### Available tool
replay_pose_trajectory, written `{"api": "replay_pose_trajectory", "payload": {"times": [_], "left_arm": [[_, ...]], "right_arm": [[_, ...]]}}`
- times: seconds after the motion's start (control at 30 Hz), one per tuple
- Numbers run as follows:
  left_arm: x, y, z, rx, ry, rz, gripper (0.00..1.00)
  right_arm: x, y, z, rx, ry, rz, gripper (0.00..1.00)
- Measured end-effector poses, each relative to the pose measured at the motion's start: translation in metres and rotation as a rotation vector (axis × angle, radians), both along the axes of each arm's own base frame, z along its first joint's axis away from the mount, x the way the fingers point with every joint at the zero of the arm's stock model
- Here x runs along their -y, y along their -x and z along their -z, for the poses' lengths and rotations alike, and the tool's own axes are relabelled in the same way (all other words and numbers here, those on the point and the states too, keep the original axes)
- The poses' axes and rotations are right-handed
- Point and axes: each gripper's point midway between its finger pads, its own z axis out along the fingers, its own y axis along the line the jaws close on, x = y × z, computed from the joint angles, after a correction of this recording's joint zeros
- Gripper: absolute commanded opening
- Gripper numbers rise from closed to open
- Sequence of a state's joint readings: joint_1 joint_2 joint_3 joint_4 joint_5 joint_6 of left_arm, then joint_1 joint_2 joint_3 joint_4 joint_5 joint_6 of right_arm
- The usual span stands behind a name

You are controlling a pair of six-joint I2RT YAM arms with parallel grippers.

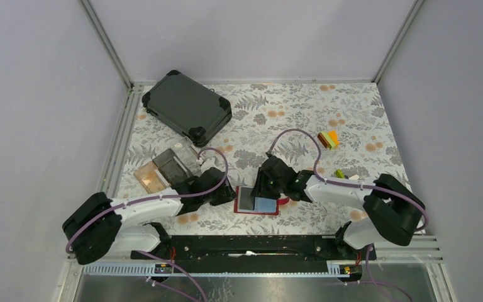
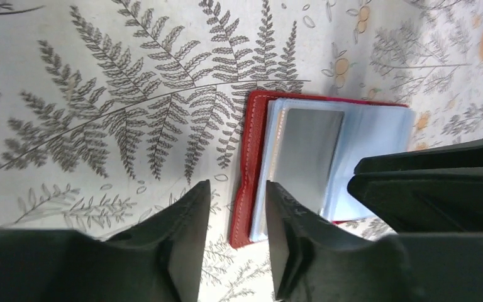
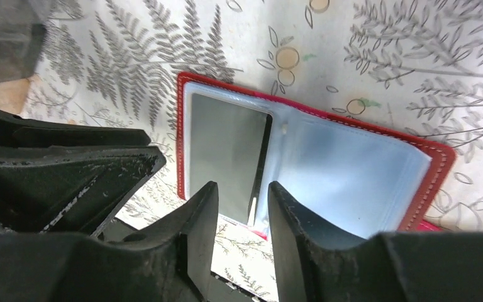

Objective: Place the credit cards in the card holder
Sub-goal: Insert the credit card into the card holder.

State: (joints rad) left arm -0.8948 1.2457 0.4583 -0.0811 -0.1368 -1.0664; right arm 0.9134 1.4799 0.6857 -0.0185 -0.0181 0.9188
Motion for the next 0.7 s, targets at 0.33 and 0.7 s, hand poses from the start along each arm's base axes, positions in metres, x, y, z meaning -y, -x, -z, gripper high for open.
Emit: {"api": "replay_pose_trajectory", "payload": {"times": [0.33, 0.7], "left_arm": [[-0.025, -0.039, -0.086, 0.167, -0.002, -0.048, 0.98], [-0.149, -0.096, -0.097, 0.163, -0.098, -0.413, 0.99]], "right_arm": [[0.02, -0.024, -0.045, 0.181, 0.016, 0.017, 0.62], [0.07, -0.042, -0.046, 0.238, 0.057, 0.099, 0.68]]}}
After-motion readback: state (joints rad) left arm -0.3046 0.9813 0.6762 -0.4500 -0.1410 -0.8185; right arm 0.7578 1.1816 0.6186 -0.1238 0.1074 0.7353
